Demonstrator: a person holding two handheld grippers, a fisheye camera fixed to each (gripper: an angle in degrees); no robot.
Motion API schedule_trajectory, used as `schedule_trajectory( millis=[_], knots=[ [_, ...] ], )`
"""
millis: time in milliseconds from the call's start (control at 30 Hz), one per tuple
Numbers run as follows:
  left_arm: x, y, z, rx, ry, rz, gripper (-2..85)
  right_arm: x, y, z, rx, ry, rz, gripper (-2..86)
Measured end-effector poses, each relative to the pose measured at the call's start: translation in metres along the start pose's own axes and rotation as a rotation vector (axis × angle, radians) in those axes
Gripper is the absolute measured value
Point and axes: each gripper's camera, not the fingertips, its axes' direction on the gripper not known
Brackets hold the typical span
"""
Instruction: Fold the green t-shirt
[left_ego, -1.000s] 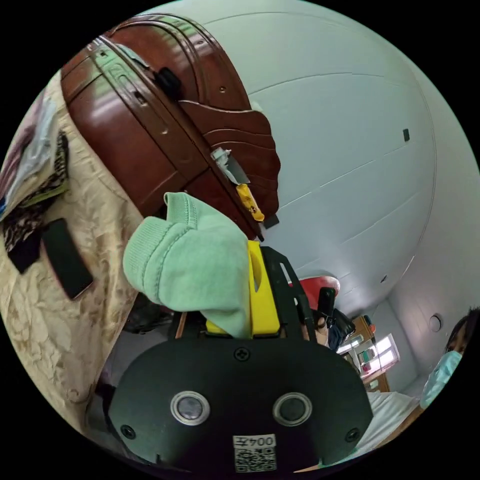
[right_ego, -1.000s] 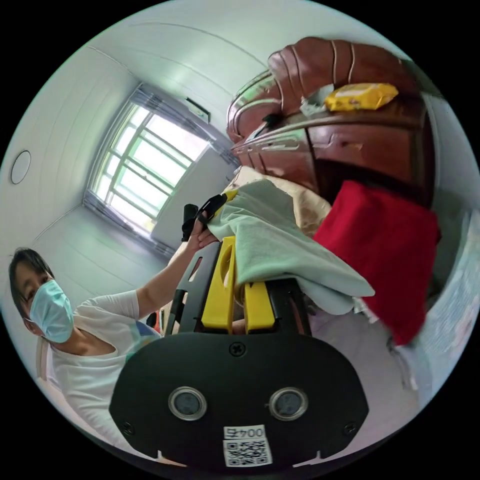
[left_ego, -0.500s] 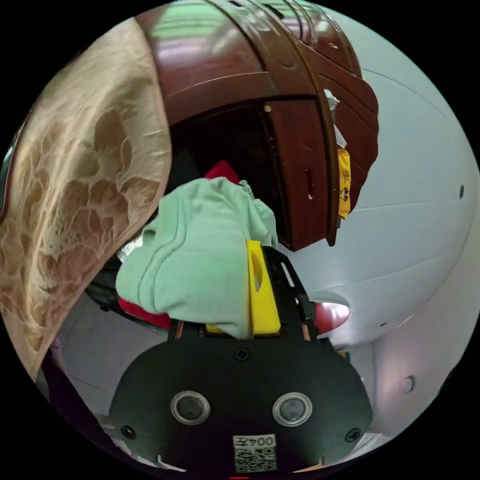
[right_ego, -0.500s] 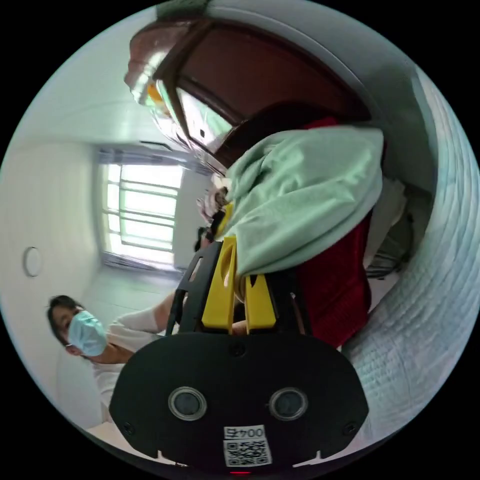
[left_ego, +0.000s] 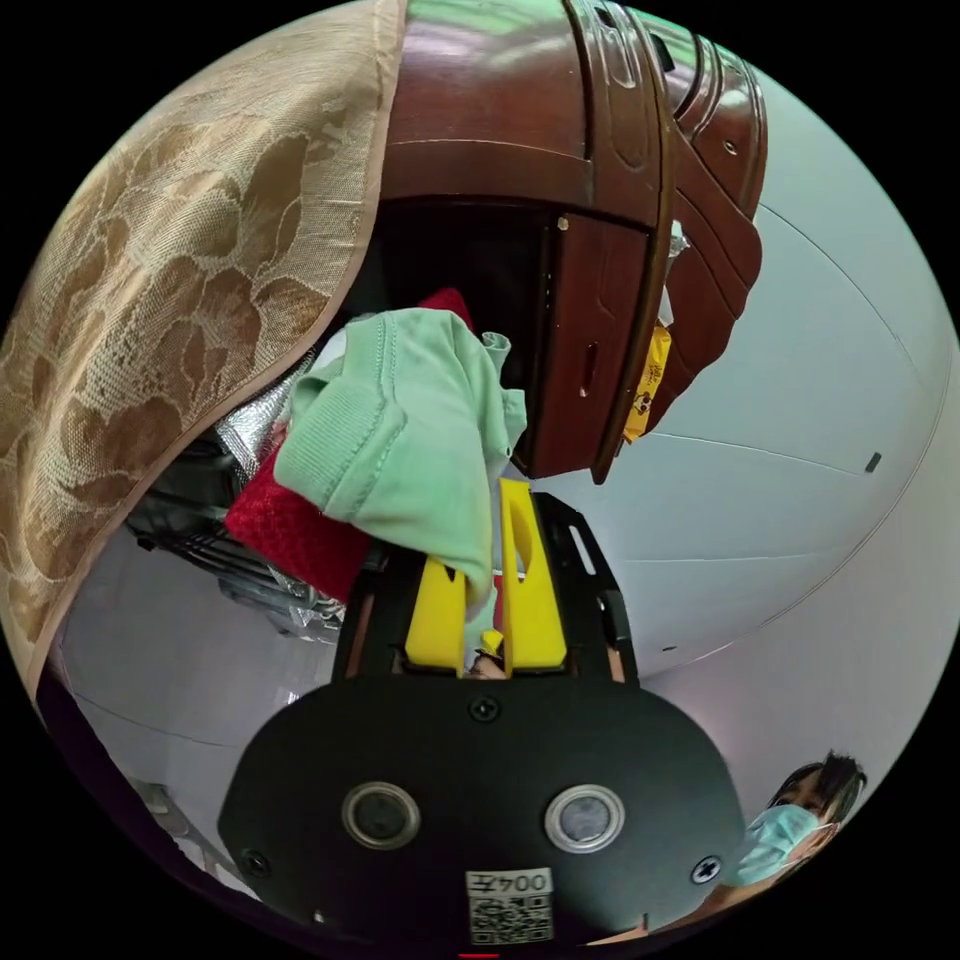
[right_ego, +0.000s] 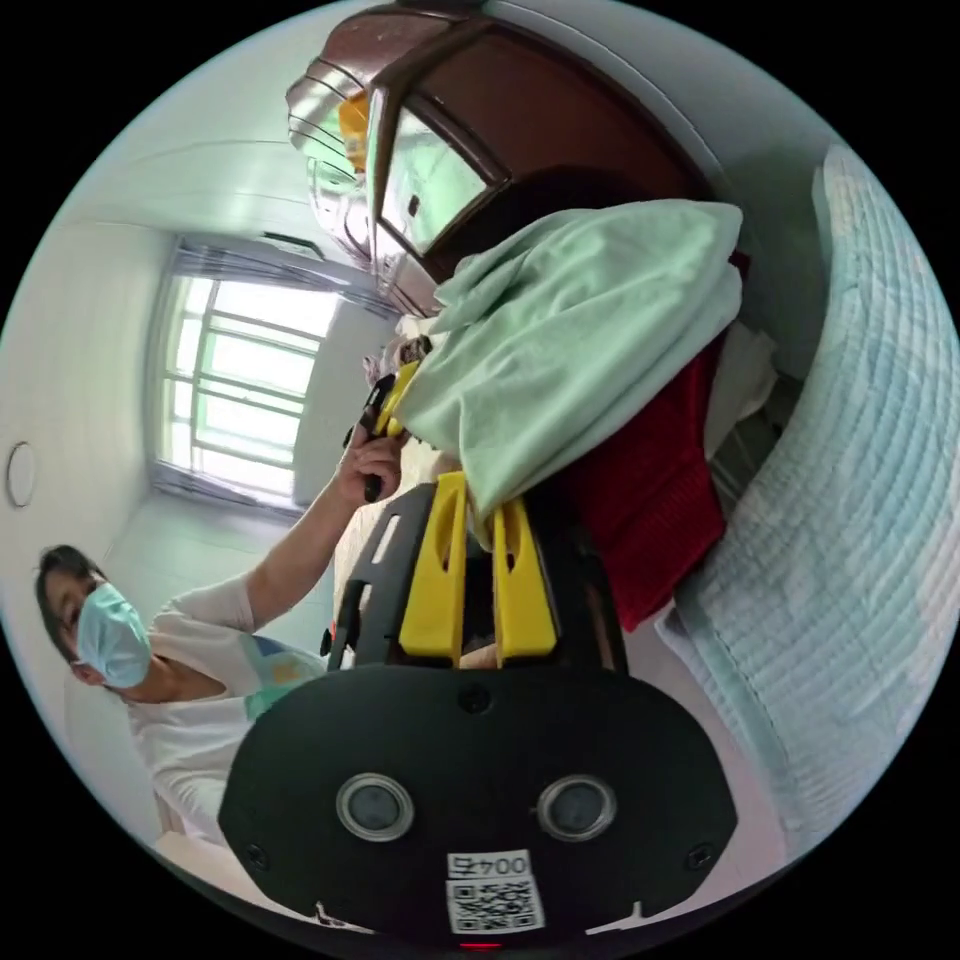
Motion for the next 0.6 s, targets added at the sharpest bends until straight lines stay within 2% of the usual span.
schedule_trajectory(
  millis=[100,167,300,400,467,500,600],
  knots=[
    [0.008,-0.004,-0.001,-0.052,-0.045,0.011,6.9,-0.011,-0.001,-0.008,-0.046,0.027,0.099,3.2],
    [0.006,-0.004,-0.003,-0.074,-0.058,-0.004,6.6,-0.001,0.005,-0.011,-0.051,-0.002,0.246,3.2],
    [0.0,0.003,-0.015,-0.095,-0.055,-0.031,5.9,0.001,0.029,-0.019,0.034,0.037,0.36,4.2],
    [0.005,0.012,-0.029,-0.108,-0.064,0.008,5.4,-0.055,0.038,-0.026,0.228,0.195,0.19,3.1],
    [0.011,0.018,-0.04,-0.115,-0.09,0.053,4.8,-0.113,0.028,-0.004,0.351,0.269,-0.051,2.1],
    [0.014,0.024,-0.048,-0.114,-0.105,0.071,4.3,-0.126,0.021,0.006,0.349,0.288,-0.102,1.5],
    [0.018,0.045,-0.074,-0.097,-0.112,0.096,3.0,-0.172,-0.028,0.08,0.202,0.507,-0.232,-0.3]
  ],
)
